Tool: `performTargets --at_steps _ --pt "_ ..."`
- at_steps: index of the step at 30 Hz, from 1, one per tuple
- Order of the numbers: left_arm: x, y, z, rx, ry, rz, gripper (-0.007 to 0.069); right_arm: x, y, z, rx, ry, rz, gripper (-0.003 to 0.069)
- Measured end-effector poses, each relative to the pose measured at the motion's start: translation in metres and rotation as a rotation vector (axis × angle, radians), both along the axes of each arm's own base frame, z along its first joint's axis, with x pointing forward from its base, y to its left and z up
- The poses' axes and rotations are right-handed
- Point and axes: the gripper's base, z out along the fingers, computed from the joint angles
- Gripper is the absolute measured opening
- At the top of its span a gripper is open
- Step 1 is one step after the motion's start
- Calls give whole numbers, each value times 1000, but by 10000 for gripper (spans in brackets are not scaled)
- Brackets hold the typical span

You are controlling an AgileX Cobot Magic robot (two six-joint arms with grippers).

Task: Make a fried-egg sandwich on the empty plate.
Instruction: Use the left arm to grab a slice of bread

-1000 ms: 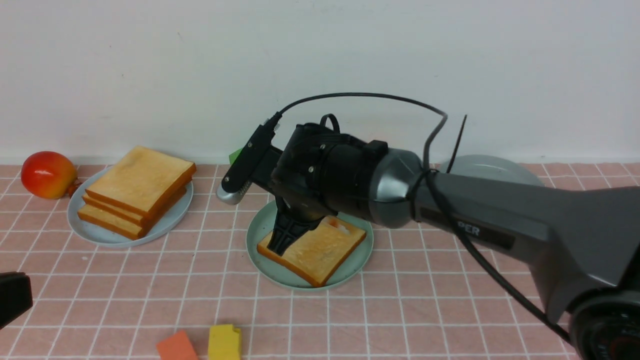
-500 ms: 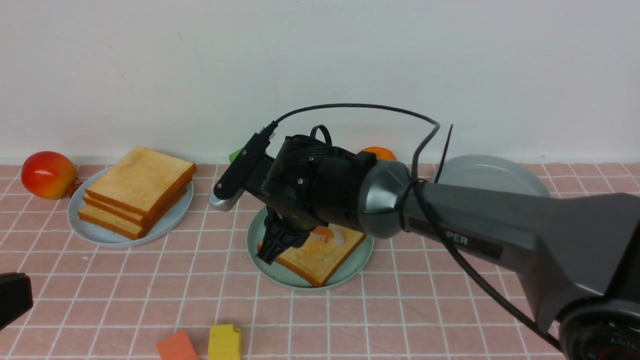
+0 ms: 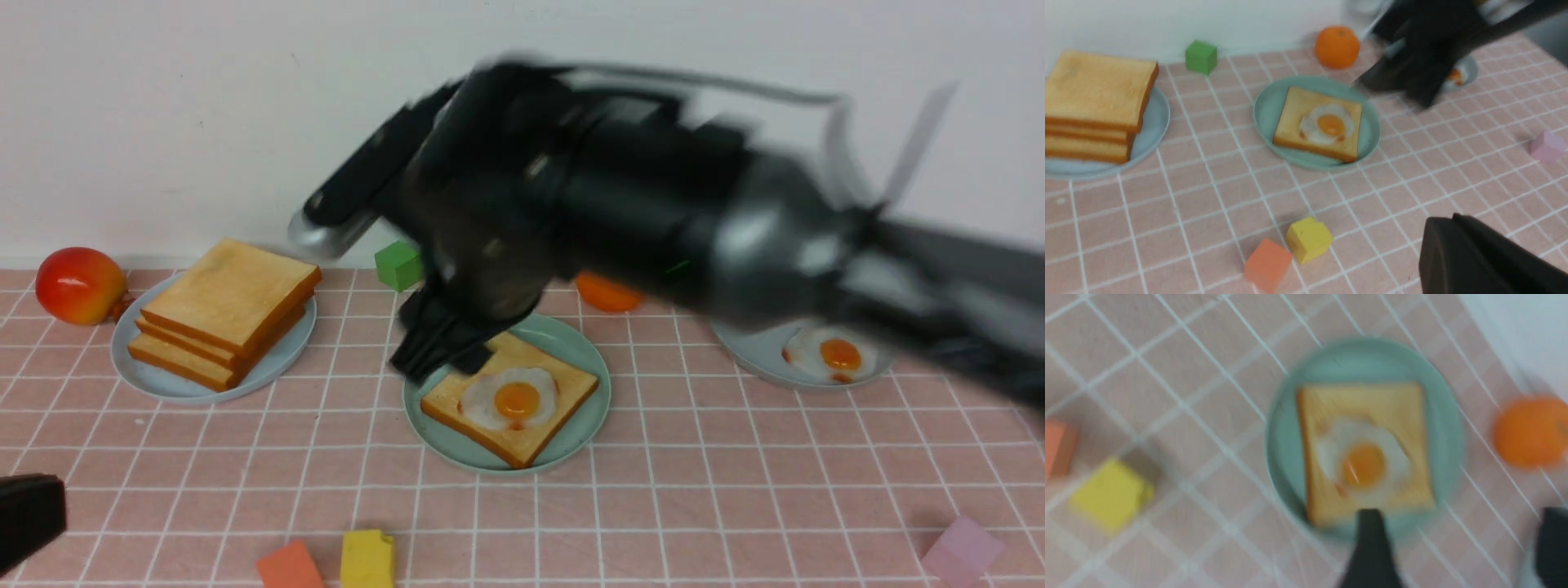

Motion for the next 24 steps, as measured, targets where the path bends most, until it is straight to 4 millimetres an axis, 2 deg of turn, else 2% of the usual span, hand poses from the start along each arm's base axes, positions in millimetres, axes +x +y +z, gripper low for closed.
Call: performTargets --at_steps 1,3,5,7,9,11,12,13,16,19,20,21,24 --pt "5 -4 -3 20 37 6 18 -9 -13 17 10 8 -19 386" --pt "12 -9 -8 52 88 11 18 -21 -30 37 39 7 -34 302" --pt "22 -18 -15 95 147 16 13 -39 -51 56 84 15 -45 180" --pt "35 -28 -20 141 204 19 -11 -58 -71 68 127 35 -44 66" --pt "50 -40 -21 193 249 26 -13 -74 -88 72 154 60 -48 -1" --pt "71 -54 -19 254 286 35 -13 -94 -113 79 189 67 -59 -10" --pt "72 -55 -19 259 288 36 -13 -96 -115 79 193 69 -63 -10" --pt "86 -61 -14 276 300 54 -13 -107 -129 77 199 70 -70 -10" --pt "115 -67 -11 298 336 101 -13 -130 -159 79 230 60 -76 -10" --pt "151 -57 -11 293 392 167 -13 -153 -189 76 272 47 -71 -9" --pt "155 -54 -10 288 395 174 -13 -156 -192 75 279 45 -69 -9" --pt "177 -46 -16 287 440 201 -13 -168 -206 72 315 22 -58 -6" --pt "211 -28 -27 286 495 234 -13 -180 -222 69 364 -15 -42 -6"
